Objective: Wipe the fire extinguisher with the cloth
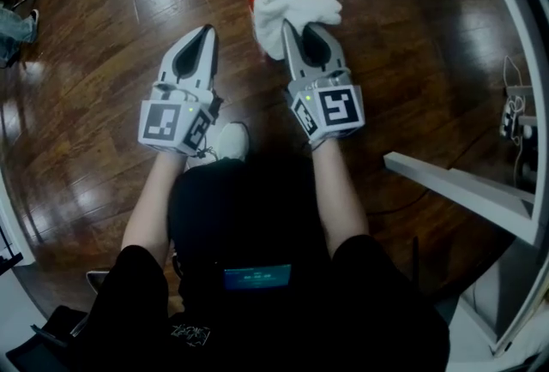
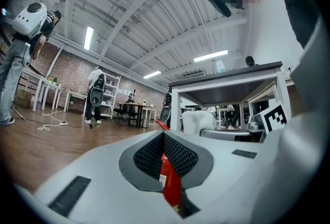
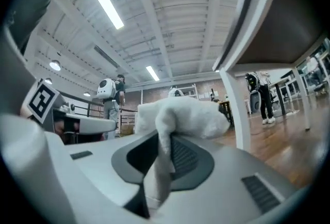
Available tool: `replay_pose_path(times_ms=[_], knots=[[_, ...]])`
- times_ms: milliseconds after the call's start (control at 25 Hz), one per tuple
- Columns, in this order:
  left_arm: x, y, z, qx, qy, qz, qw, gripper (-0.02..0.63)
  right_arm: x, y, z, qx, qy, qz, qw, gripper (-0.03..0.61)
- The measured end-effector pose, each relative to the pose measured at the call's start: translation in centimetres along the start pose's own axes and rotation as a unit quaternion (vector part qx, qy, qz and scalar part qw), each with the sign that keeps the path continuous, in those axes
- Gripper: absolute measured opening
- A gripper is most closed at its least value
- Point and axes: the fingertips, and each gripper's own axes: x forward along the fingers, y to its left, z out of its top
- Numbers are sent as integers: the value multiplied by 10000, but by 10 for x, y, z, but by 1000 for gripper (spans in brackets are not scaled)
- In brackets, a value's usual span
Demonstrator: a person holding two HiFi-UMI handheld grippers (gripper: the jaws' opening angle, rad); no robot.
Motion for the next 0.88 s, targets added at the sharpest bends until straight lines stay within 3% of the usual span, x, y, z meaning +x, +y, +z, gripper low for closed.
replay_pose_path(times_ms=[320, 440, 560, 680, 800, 880], knots=[[-7, 7, -1, 6, 31, 80, 10000, -1, 47, 4, -81, -205, 734, -425, 9962, 71], [-6, 7, -1, 20, 19, 91, 10000, 0, 48, 8, -131, 38, 1165, -424, 9923, 71], [-7, 5, 2, 42, 16, 76, 10000, -1, 44, 6, -199, 403, 1837, -403, 9813, 69], [-9, 5, 4, 18, -3, 57, 10000, -1, 41, 2, -253, 459, 2520, -276, 9662, 70], [-10, 6, 5, 34, -30, 54, 10000, -1, 36, 2, -286, 421, 3048, -92, 9514, 71], [-12, 7, 4, 26, -25, 60, 10000, 0, 30, 7, -284, 444, 3018, 80, 9523, 69]])
